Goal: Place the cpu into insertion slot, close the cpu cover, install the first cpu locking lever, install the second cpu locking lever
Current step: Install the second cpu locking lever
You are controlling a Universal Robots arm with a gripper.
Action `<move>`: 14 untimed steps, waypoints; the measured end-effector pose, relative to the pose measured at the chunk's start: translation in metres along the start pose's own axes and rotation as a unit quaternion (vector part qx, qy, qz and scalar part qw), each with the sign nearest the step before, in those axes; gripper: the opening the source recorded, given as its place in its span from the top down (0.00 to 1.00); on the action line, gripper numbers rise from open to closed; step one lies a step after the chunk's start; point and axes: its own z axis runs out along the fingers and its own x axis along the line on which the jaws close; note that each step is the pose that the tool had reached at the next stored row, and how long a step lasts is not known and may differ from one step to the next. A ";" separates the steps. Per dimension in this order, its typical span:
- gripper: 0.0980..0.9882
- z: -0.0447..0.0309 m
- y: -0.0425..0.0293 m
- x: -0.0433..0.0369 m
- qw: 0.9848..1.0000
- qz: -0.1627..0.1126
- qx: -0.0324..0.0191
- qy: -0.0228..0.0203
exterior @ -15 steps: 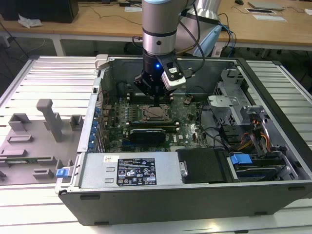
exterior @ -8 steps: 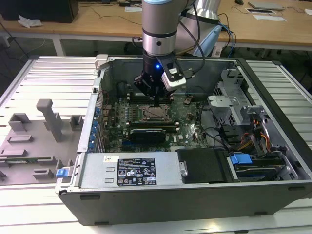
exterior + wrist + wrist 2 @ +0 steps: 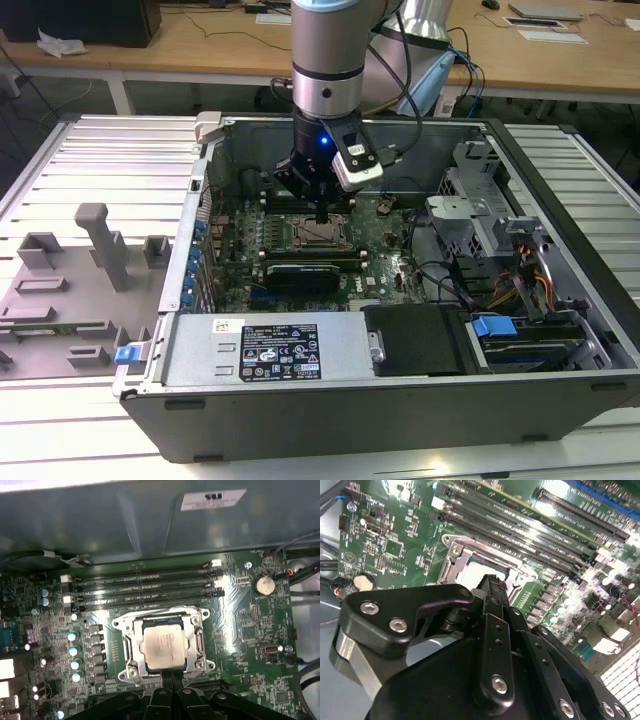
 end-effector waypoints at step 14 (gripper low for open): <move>0.99 0.0005 -0.0221 -0.0028 1.000 0.000 0.002 0.014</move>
